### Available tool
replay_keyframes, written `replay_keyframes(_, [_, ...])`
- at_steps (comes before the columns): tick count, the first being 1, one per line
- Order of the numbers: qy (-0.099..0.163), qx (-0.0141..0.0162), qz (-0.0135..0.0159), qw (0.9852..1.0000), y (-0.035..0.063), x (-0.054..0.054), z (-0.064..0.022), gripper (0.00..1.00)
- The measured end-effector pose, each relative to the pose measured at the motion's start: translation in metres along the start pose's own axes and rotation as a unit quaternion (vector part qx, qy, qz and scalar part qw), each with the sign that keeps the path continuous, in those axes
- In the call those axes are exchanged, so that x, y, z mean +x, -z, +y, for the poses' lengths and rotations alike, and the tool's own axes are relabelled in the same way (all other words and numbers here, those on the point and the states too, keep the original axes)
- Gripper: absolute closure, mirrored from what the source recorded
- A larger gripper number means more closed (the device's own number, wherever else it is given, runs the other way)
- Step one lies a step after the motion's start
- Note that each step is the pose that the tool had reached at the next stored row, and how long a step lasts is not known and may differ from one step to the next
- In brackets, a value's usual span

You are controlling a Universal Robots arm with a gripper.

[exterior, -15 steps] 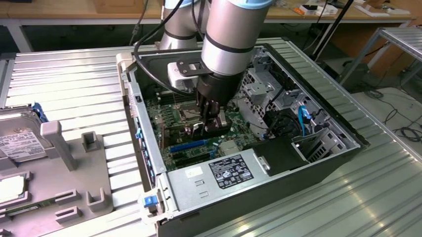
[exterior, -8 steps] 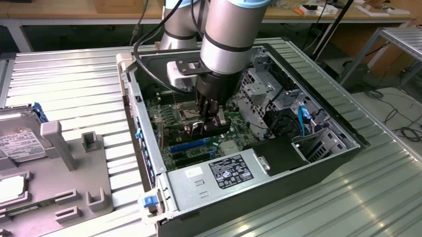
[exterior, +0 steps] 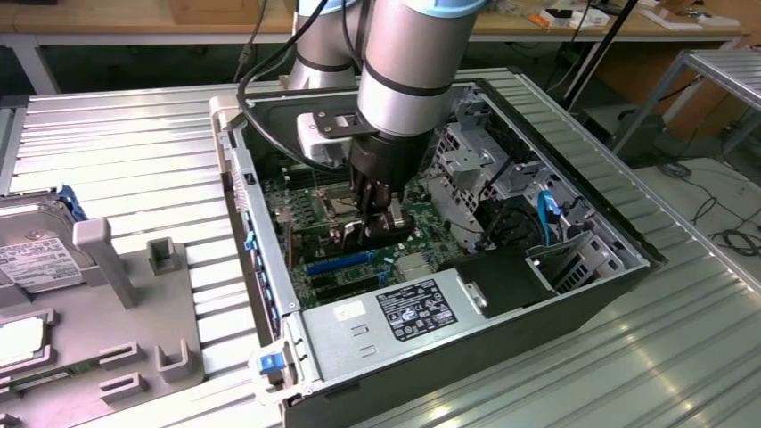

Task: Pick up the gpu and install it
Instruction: 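Insert the gpu into the slot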

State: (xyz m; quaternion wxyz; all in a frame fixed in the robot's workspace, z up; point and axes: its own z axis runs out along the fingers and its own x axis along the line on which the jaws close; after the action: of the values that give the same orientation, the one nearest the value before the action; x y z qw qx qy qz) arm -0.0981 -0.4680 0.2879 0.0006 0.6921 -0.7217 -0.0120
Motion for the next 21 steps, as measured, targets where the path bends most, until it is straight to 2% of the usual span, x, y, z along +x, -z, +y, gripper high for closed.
replay_keyframes(21, [0.0, 0.0, -0.0007, 1.0, -0.0027, -0.0013, 0.0035, 0.73])
